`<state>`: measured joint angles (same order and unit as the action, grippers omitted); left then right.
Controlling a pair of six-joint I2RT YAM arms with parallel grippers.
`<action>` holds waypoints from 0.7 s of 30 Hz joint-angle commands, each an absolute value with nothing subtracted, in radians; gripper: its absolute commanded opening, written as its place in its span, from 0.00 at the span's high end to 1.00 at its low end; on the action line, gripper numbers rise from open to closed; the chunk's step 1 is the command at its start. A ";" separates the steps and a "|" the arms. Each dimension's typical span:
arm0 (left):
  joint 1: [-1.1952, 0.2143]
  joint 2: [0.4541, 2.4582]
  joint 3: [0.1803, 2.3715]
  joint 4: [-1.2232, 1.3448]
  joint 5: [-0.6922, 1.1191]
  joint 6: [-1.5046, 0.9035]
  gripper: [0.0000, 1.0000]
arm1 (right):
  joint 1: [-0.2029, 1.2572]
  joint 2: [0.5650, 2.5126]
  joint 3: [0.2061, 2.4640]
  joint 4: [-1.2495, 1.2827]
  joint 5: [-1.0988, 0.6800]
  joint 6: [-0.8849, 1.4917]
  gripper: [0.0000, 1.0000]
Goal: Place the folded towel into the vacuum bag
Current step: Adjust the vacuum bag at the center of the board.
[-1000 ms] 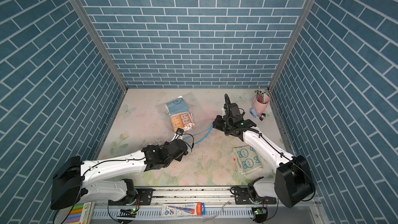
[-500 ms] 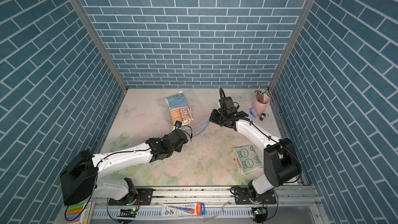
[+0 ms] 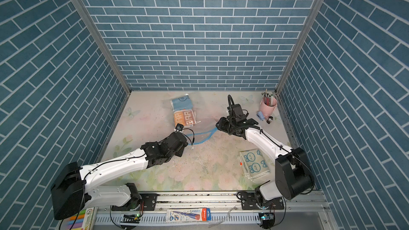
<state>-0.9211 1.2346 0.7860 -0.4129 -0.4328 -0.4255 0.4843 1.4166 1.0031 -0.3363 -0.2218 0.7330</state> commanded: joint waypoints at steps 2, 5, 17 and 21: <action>-0.917 1.209 0.752 -0.426 -0.374 -0.399 1.00 | 0.457 1.300 0.975 -0.454 -0.074 0.753 0.49; -0.917 1.216 0.744 -0.406 -0.340 -0.399 1.00 | 0.434 1.227 0.943 -0.515 -0.005 0.779 0.49; -0.917 1.243 0.729 -0.333 -0.283 -0.416 1.00 | 0.363 1.017 0.766 -0.778 0.042 0.774 0.50; -0.917 1.281 0.737 -0.323 -0.265 -0.417 1.00 | 0.353 0.986 0.702 -0.811 0.016 0.778 0.47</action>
